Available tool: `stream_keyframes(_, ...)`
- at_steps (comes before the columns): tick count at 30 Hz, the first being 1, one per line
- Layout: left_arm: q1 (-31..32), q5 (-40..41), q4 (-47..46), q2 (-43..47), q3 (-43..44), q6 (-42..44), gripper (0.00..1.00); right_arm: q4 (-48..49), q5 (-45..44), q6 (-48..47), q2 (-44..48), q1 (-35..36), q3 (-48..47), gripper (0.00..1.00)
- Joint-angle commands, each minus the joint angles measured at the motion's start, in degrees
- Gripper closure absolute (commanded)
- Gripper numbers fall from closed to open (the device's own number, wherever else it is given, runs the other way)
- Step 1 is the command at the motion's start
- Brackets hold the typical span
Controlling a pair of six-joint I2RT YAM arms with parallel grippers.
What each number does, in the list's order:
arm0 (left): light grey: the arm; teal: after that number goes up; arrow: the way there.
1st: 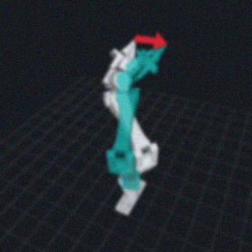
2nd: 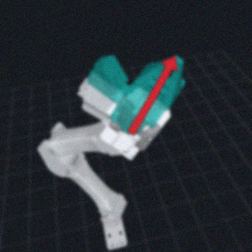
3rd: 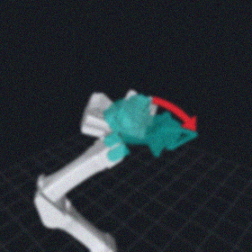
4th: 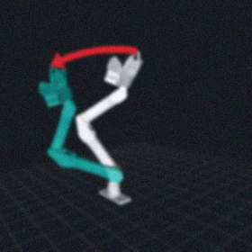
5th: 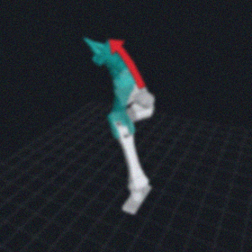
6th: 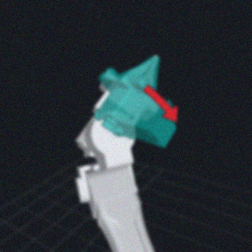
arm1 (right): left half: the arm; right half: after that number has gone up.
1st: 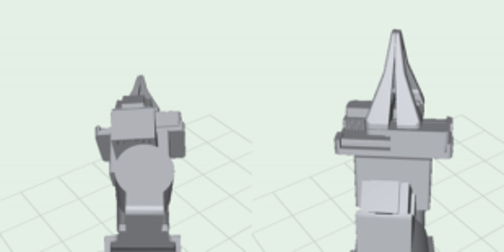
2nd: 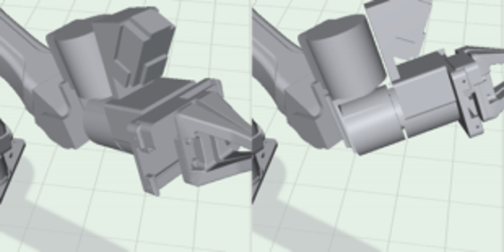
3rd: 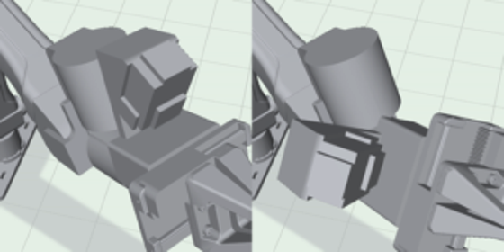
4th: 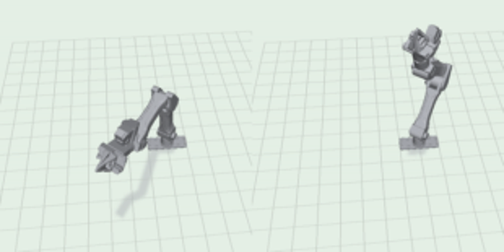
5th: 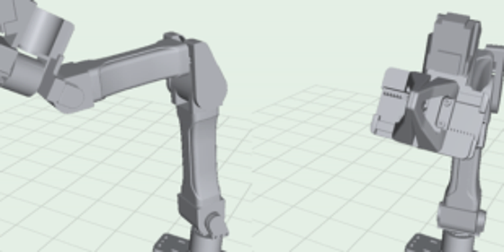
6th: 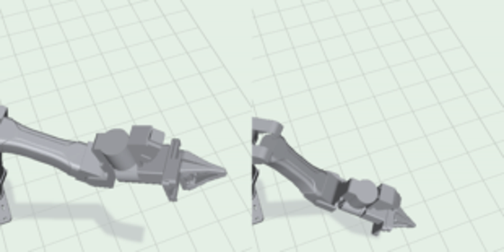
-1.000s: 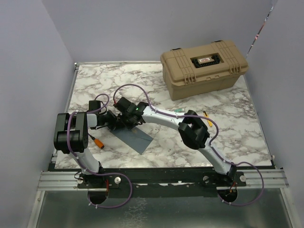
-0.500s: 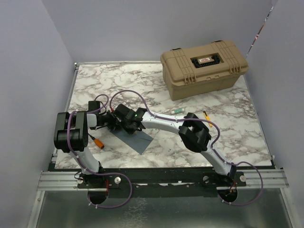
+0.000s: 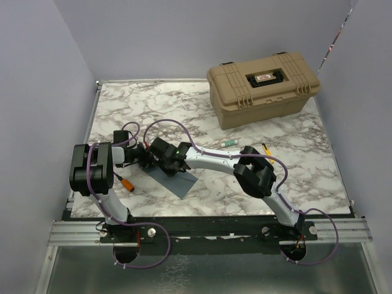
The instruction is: Place the letter into the envelope and seal it
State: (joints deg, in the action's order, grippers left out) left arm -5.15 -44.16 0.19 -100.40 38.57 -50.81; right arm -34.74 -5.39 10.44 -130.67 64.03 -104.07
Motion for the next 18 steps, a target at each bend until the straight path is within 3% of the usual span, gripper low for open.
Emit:
stream_keyframes(1,0.05,12.27,2.36,-3.73,-2.47,2.96,1.00,-9.28,0.37,0.89,-3.68,0.66,4.12,0.97)
stream_keyframes(18,0.05,11.59,3.41,-3.93,-1.39,5.10,1.00,-4.60,3.14,3.11,2.08,-3.47,13.84,0.95)
